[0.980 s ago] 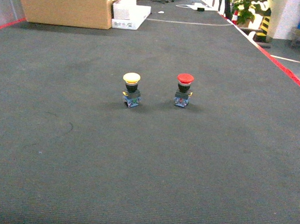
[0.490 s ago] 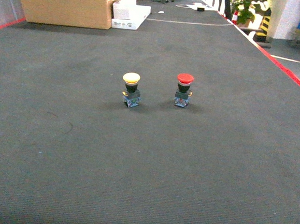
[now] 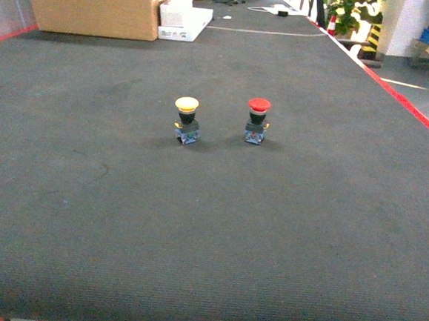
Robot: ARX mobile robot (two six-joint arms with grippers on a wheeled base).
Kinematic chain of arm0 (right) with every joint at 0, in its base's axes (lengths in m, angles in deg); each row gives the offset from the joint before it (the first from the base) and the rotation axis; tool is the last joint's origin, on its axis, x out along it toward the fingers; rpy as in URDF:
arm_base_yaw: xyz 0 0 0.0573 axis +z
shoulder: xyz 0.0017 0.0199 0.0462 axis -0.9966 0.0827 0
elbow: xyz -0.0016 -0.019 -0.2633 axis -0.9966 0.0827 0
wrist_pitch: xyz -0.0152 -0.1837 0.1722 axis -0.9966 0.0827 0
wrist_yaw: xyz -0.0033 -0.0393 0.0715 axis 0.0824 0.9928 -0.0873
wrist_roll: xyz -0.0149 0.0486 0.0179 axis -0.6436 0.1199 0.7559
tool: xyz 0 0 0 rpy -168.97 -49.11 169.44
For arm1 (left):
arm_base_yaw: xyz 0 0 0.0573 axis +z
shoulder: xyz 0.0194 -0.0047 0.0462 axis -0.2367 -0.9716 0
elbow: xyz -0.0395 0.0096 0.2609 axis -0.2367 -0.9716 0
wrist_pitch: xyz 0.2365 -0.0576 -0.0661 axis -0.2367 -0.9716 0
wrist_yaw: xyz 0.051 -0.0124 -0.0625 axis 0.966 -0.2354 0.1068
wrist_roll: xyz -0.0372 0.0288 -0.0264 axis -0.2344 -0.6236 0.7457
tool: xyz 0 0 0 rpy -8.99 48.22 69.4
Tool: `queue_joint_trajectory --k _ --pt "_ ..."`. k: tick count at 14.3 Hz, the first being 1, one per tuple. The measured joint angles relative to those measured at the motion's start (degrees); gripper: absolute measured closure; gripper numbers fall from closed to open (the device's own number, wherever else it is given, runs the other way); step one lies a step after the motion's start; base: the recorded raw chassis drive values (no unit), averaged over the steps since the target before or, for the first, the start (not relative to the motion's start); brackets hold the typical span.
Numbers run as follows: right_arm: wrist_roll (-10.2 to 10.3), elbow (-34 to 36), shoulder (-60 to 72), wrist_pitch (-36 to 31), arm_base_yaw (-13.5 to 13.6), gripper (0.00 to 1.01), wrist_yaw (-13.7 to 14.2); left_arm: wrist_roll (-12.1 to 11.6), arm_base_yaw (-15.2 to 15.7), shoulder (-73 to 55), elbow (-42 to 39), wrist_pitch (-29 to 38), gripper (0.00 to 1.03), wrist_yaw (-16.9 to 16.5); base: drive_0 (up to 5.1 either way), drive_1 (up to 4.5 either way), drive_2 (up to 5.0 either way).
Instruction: Pick blue part to blue bin on bottom shelf
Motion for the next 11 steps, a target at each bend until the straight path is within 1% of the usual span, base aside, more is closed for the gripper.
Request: queue_joint_trajectory --k 11 --pt "0.0 0.0 0.0 -0.04 0.0 0.03 0.02 0.0 -0.02 -0.11 0.0 0.0 0.6 -0.07 -1.7 -1.65 -1.7"
